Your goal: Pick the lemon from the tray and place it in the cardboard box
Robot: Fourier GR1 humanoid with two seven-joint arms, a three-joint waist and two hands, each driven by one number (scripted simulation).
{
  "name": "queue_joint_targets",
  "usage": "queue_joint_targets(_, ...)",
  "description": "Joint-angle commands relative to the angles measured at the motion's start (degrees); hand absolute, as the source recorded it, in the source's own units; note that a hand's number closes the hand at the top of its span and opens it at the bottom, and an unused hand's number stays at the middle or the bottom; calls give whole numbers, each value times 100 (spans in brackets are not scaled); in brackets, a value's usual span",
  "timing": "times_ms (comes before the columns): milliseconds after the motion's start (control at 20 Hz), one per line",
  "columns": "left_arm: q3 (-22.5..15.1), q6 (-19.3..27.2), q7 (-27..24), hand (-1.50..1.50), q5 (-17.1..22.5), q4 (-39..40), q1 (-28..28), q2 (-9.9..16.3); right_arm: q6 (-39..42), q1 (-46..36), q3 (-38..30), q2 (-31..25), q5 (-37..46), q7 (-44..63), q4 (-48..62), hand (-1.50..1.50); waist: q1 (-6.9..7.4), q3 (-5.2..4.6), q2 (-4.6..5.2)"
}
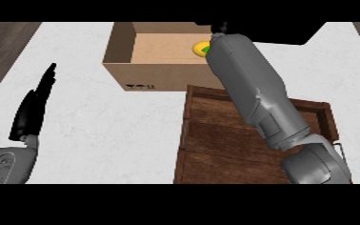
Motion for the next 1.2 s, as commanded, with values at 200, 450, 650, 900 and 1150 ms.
queue_joint_targets(200, 321, -111, -86, 0, 133, 131, 173, 167, -1059, 196, 286, 30, -563, -44, -653, -150, -311, 0, -142)
queue_joint_targets(450, 335, 120, 61, 0, 42, -282, 616, 61, -1288, 1382, 859, 31, -276, 500, -1532, -150, -555, 1, -259)
queue_joint_targets(650, 418, 151, 80, 0, -34, -237, 709, 144, -928, 2175, 1128, 31, 201, 913, -2588, -150, -727, 1, -281)
queue_joint_targets(900, 566, 112, 38, 0, 93, -191, 776, 152, -64, 3237, 1427, -8, 577, 1186, -4316, -150, -928, -4, -334)
queue_joint_targets(1150, 592, 88, 81, 0, 68, -357, 957, 204, 819, 4598, 2055, -64, 824, 1451, -5881, -150, -868, -3, -301)
